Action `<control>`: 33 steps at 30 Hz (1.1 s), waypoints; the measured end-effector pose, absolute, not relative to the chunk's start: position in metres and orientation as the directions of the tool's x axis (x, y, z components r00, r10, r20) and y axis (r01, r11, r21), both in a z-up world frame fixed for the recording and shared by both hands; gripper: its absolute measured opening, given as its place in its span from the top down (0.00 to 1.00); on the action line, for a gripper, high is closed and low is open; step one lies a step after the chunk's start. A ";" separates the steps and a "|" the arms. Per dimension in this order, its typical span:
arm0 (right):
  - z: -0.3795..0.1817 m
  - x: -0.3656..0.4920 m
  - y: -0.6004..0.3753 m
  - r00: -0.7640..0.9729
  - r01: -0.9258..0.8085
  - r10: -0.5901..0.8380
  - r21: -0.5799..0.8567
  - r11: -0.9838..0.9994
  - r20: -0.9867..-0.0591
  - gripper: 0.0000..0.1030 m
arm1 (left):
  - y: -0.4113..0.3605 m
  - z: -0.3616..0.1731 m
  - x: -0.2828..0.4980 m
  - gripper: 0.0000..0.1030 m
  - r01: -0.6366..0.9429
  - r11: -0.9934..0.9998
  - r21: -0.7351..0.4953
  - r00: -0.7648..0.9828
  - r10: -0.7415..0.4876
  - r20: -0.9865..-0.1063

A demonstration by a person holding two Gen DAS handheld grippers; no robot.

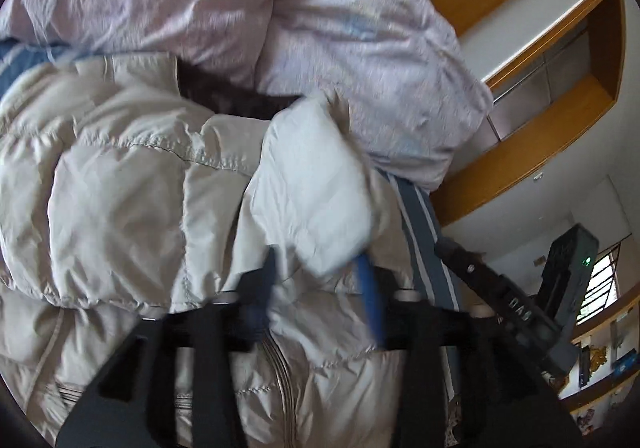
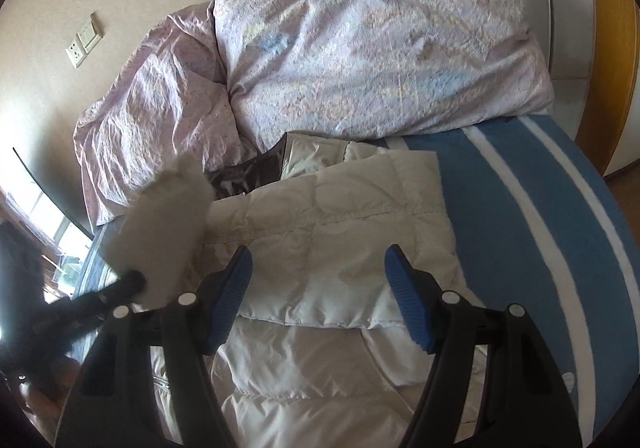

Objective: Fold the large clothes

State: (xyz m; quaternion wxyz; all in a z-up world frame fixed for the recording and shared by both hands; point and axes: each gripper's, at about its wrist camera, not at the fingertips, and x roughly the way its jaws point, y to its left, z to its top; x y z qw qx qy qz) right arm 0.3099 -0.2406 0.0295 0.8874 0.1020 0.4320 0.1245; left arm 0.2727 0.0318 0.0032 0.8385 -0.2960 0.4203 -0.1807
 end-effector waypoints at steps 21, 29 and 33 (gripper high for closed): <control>-0.054 0.344 -0.165 0.274 -0.167 0.475 0.445 0.880 -0.836 0.82 | 0.219 -0.012 0.158 0.15 -0.285 0.920 -0.267 0.692 0.005 -0.722; 0.003 0.331 -0.154 0.512 -0.254 0.388 0.297 0.920 -0.766 0.90 | 0.238 -0.029 0.153 0.15 -0.347 0.903 -0.253 0.662 0.044 -0.748; -0.032 0.340 -0.161 0.438 -0.165 0.298 0.251 0.954 -0.848 0.90 | 0.238 -0.034 0.151 0.15 -0.347 0.906 -0.244 0.654 0.047 -0.755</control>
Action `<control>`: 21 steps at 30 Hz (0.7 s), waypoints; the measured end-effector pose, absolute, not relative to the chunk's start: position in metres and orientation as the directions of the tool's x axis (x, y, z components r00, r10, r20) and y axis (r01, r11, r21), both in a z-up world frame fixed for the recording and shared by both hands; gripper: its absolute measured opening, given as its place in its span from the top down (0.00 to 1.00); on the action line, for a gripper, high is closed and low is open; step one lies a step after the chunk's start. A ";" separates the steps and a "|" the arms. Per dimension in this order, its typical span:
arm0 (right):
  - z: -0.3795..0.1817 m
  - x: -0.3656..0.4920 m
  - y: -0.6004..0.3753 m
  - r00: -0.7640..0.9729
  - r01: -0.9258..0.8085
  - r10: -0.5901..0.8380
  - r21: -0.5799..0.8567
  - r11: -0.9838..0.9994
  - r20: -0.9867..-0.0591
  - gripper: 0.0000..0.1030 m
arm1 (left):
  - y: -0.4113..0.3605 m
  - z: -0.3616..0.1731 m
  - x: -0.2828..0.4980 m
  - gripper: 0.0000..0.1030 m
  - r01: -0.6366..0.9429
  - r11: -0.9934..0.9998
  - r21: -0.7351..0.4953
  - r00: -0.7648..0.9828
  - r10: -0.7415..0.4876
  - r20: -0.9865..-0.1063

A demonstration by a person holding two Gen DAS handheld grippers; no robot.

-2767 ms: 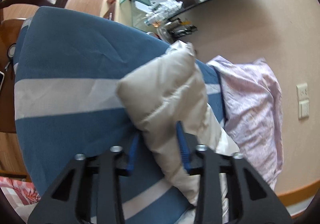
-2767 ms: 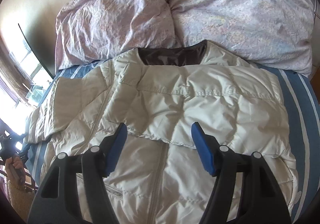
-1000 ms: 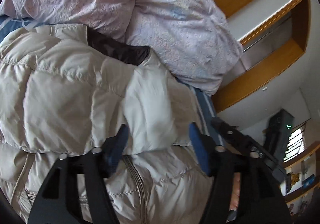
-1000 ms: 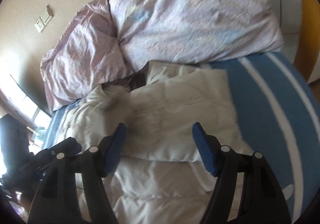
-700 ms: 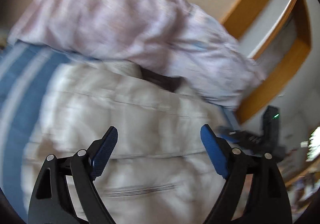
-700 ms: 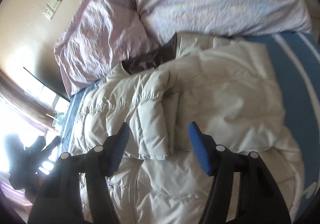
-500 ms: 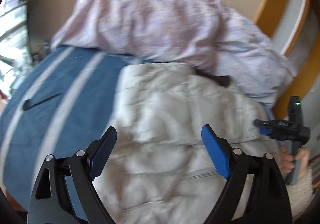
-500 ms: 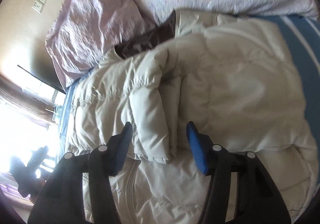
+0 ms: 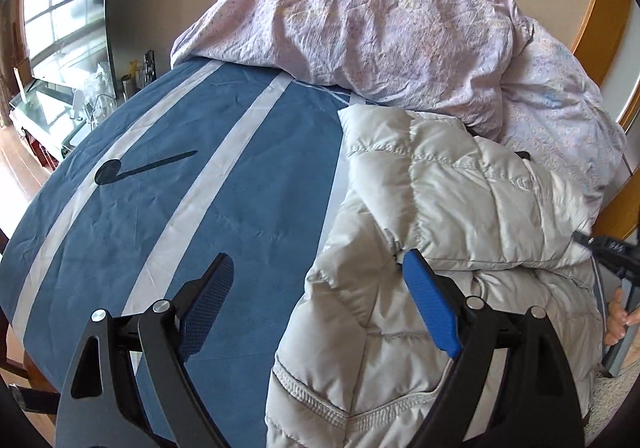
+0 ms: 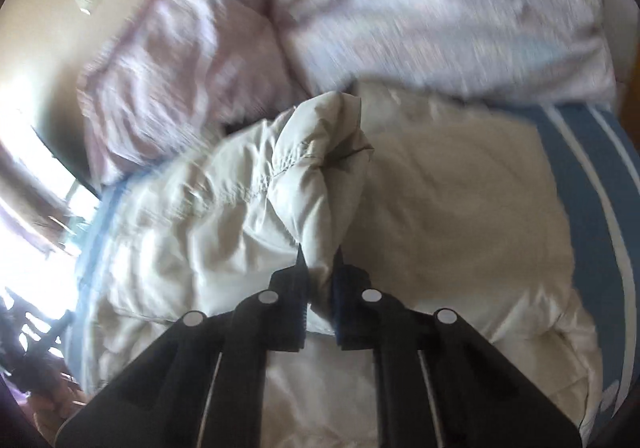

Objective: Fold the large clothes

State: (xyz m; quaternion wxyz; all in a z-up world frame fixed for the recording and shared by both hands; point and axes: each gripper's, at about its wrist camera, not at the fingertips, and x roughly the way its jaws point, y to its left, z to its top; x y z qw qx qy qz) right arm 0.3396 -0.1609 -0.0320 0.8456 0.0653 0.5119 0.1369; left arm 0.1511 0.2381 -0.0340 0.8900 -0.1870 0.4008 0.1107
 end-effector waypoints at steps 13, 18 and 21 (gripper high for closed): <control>-0.014 0.334 -0.178 0.512 -0.113 0.240 0.212 0.971 -0.825 0.66 | 0.246 -0.039 0.147 0.15 -0.350 0.912 -0.212 0.647 0.072 -0.759; -0.011 0.328 -0.170 0.498 -0.214 0.326 0.251 0.944 -0.804 0.67 | 0.243 -0.041 0.150 0.15 -0.343 0.917 -0.204 0.641 0.070 -0.764; -0.017 0.329 -0.161 0.464 -0.252 0.358 0.266 0.930 -0.810 0.68 | 0.240 -0.042 0.151 0.15 -0.336 0.920 -0.201 0.640 0.067 -0.766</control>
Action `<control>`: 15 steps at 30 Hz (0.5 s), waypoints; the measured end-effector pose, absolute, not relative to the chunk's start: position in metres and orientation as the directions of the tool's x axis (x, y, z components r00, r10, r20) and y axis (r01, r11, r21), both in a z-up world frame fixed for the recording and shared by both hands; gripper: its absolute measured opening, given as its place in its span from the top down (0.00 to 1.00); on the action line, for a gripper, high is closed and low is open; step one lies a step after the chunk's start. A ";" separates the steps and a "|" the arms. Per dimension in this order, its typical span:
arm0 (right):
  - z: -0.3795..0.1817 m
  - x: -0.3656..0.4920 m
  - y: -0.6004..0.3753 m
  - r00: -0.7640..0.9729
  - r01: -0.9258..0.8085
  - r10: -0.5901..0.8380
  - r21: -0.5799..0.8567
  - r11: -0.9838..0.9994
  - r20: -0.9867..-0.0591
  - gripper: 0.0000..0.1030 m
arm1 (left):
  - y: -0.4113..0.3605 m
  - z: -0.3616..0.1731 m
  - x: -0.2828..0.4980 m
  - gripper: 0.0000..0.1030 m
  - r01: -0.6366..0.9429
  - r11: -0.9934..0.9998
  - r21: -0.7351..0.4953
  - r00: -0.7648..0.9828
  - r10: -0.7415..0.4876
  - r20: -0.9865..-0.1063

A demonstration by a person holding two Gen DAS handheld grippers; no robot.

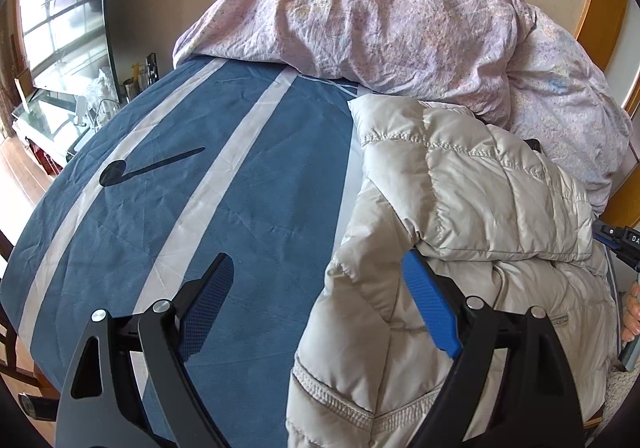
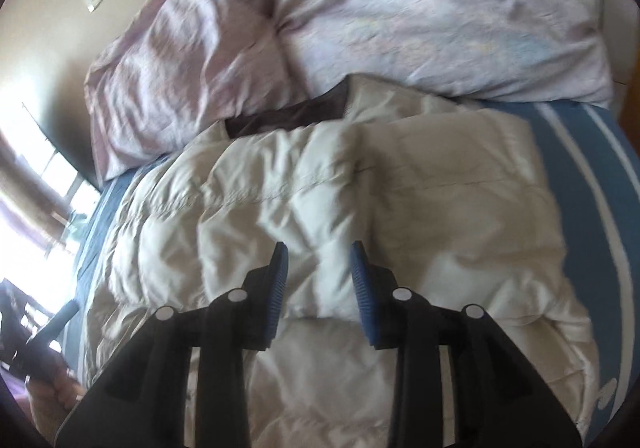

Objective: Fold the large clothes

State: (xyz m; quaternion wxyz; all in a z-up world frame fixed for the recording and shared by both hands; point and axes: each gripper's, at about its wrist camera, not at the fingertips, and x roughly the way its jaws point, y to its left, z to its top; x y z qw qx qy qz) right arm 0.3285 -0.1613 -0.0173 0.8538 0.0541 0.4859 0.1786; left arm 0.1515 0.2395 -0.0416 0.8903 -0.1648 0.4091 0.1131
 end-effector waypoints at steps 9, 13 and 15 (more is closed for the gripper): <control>-0.067 0.362 -0.162 0.293 -0.141 0.345 0.317 0.938 -0.892 0.74 | 0.237 -0.048 0.149 0.15 -0.313 0.924 -0.221 0.630 0.028 -0.776; -0.060 0.361 -0.172 0.252 -0.138 0.397 0.373 0.917 -0.883 0.73 | 0.238 -0.049 0.143 0.15 -0.295 0.929 -0.224 0.627 0.012 -0.779; -0.047 0.350 -0.186 0.248 -0.140 0.451 0.429 0.893 -0.857 0.58 | 0.240 -0.047 0.137 0.15 -0.280 0.932 -0.229 0.626 -0.004 -0.780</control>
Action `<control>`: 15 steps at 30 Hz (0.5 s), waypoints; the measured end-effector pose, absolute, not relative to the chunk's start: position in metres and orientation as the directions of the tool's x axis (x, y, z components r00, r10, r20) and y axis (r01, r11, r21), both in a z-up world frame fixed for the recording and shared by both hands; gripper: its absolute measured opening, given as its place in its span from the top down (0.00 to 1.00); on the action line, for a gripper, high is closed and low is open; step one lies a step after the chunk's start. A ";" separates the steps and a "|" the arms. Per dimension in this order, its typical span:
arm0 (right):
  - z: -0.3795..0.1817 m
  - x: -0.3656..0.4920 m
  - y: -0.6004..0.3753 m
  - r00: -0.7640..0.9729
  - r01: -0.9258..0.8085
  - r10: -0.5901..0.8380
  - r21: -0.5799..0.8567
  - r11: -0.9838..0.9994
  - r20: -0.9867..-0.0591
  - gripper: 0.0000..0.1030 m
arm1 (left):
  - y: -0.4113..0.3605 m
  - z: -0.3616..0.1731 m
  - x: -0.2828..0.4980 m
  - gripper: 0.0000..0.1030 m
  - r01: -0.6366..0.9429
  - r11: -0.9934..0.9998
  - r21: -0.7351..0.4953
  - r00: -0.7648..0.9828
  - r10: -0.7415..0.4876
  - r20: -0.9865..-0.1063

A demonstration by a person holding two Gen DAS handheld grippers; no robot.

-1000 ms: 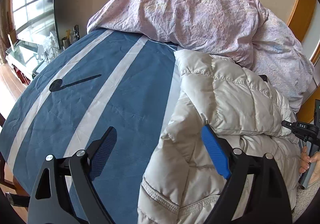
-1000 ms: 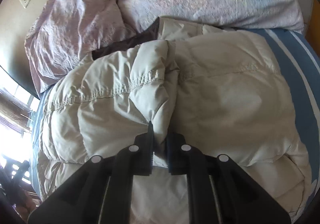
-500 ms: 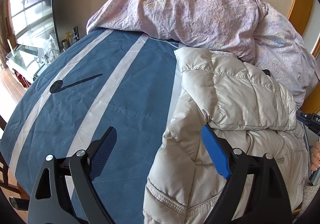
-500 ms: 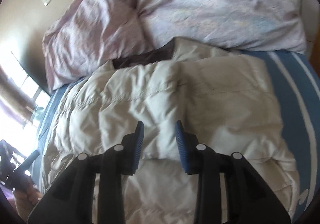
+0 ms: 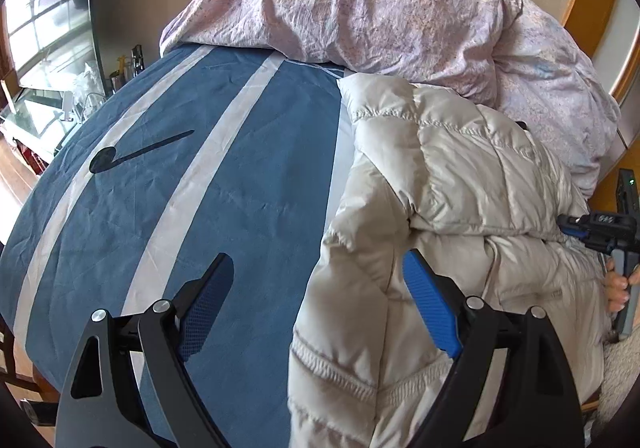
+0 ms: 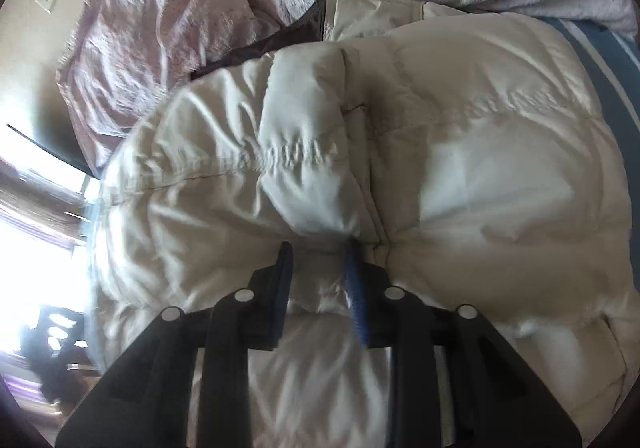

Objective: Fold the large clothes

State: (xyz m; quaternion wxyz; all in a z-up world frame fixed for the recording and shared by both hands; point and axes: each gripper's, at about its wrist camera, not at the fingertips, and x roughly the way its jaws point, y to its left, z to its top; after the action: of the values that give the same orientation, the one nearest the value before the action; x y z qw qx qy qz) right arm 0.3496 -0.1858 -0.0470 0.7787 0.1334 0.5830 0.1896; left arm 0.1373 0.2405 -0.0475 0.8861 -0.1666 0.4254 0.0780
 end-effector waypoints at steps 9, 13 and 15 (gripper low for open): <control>0.007 0.266 -0.322 0.359 -0.132 0.464 0.448 0.884 -0.810 0.19 | 0.262 -0.059 0.103 0.15 -0.203 0.895 -0.398 0.616 -0.199 -0.762; -0.003 0.232 -0.390 0.365 -0.019 0.437 0.462 0.886 -0.822 0.19 | 0.265 -0.069 0.085 0.16 -0.188 0.863 -0.469 0.599 -0.278 -0.751; -0.014 0.218 -0.415 0.356 0.040 0.450 0.494 0.868 -0.819 0.19 | 0.264 -0.072 0.076 0.16 -0.176 0.842 -0.509 0.597 -0.320 -0.736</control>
State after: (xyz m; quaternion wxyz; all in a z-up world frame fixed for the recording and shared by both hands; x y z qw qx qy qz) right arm 0.2175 -0.4154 -0.0144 0.7931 0.2216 0.5525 0.1292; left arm 0.0763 0.2637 -0.0719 0.8495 -0.2776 0.4467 -0.0421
